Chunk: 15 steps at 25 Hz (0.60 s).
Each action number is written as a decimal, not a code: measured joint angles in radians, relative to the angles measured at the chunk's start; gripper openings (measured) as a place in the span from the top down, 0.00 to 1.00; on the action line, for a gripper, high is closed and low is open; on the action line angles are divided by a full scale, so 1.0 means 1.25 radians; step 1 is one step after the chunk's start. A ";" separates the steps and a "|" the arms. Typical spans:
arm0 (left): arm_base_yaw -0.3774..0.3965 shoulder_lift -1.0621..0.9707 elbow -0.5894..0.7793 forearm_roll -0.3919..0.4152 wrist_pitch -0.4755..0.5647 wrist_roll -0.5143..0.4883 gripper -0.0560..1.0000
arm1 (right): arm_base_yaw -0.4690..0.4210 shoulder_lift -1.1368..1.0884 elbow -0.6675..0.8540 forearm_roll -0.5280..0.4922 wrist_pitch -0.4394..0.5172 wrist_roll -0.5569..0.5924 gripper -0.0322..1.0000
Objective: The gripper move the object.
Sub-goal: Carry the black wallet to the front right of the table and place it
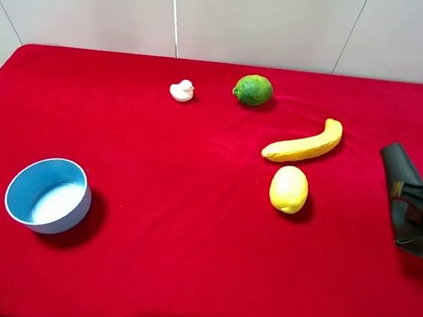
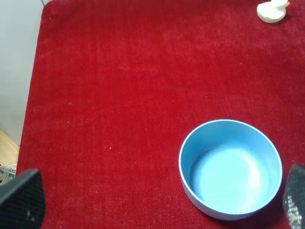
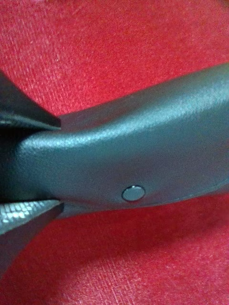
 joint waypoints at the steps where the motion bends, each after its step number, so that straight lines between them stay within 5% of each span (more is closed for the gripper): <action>1: 0.000 0.000 0.000 0.000 0.000 0.000 0.01 | 0.000 0.011 0.000 0.000 0.000 0.000 0.73; 15: 0.000 0.000 0.000 0.000 0.000 0.000 0.01 | 0.000 0.087 0.001 -0.001 -0.018 -0.015 0.73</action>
